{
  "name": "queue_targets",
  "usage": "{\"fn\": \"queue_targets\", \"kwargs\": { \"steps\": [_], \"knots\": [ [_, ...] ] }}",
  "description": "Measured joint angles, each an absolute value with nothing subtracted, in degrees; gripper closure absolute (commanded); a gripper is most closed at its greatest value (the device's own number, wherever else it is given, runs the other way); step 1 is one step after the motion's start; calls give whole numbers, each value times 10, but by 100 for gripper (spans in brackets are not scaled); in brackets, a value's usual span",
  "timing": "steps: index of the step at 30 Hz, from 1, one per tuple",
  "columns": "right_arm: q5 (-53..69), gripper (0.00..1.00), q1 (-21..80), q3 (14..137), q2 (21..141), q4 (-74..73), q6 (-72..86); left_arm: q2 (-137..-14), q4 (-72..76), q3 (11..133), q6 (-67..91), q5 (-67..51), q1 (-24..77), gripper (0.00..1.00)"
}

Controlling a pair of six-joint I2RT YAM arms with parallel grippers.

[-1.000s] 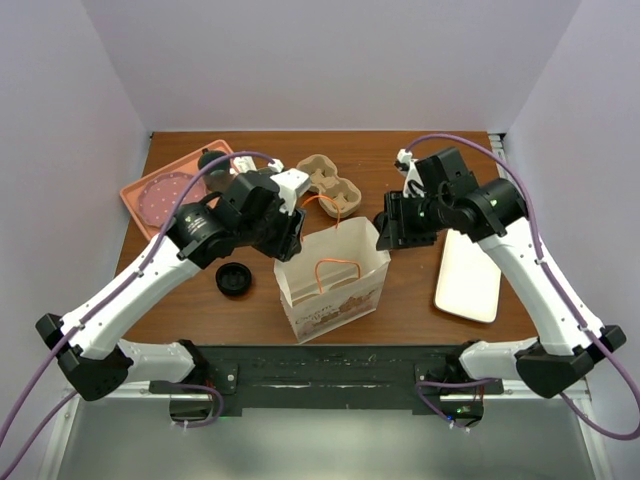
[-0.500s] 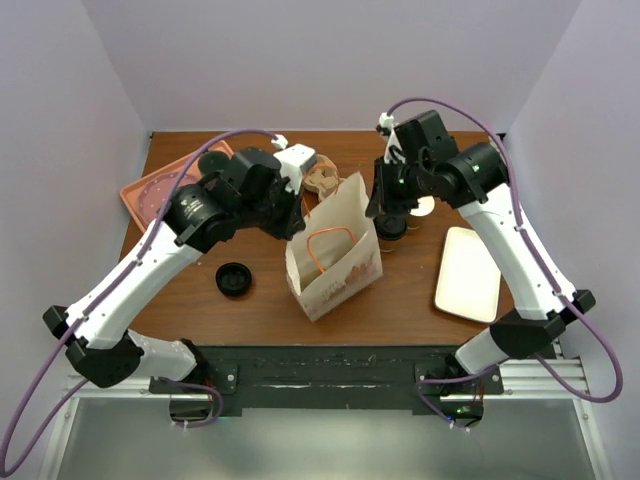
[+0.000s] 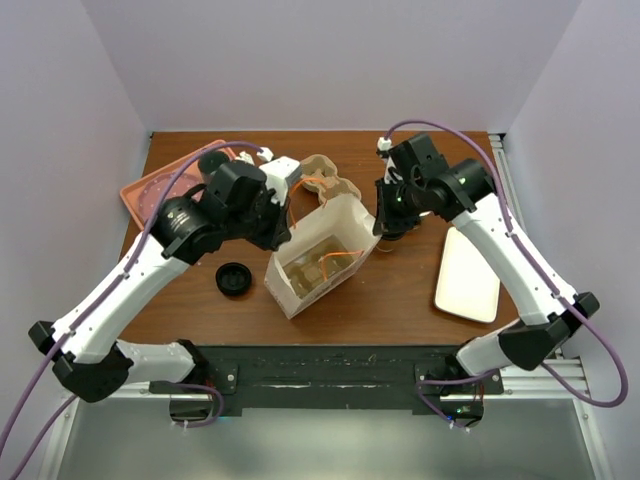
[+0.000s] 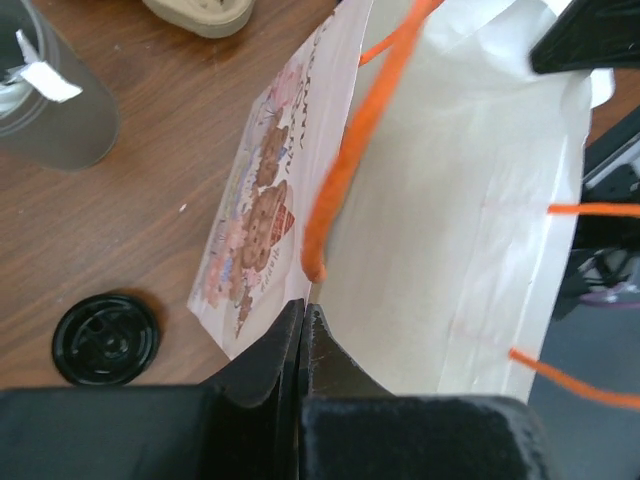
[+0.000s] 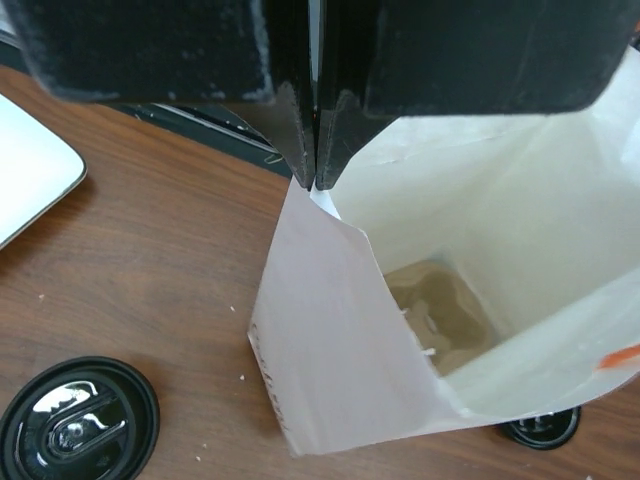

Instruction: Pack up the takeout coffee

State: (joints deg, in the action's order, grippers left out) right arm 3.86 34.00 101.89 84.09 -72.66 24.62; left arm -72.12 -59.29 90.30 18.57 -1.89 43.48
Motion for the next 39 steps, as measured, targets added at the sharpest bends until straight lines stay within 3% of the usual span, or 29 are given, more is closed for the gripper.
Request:
{"fn": "queue_targets", "kwargs": {
  "steps": [3,4,5,6,9,18,24,34,39],
  "knots": [
    [36,100,340,949,807,-691,254,-698,-588,874,152,-4,435,96],
    [38,100,340,923,788,-672,259,-694,-583,871,140,1,435,87],
    [41,100,340,900,767,-657,265,-691,-575,870,131,6,435,67],
    [42,100,340,886,752,-651,272,-691,-567,870,123,13,435,58],
    [51,100,340,853,706,-627,295,-701,-563,890,114,33,435,42],
    [38,98,340,822,667,-608,340,-716,-668,1000,222,95,434,41],
    [38,90,340,818,667,-608,346,-704,-701,981,295,86,434,45],
    [32,60,340,816,666,-608,349,-746,-712,916,335,77,434,43],
    [-3,52,340,855,676,-629,333,-761,-682,914,333,82,434,51]
  ]
}}
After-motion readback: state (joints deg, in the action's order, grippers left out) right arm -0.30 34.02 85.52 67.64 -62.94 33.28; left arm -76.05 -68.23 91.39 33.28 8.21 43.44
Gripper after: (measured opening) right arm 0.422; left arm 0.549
